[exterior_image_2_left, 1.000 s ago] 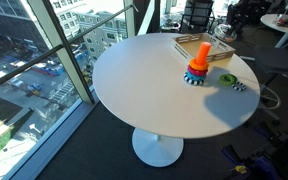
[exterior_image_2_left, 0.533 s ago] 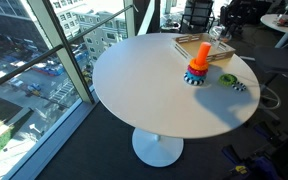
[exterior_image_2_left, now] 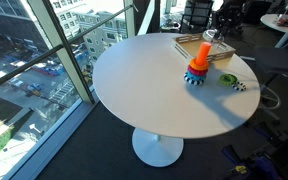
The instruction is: Put the colorless ring around the orange rod
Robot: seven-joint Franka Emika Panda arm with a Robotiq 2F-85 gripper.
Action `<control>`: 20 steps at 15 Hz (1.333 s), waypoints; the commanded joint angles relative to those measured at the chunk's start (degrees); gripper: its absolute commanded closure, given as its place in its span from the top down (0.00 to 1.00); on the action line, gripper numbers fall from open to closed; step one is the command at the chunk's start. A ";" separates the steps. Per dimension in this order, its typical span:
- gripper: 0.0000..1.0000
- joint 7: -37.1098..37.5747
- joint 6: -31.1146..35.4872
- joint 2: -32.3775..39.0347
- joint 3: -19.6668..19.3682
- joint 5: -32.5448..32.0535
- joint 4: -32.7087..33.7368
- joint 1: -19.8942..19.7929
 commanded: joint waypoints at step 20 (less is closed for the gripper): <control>0.53 0.47 -5.59 6.03 1.07 1.69 6.83 -0.54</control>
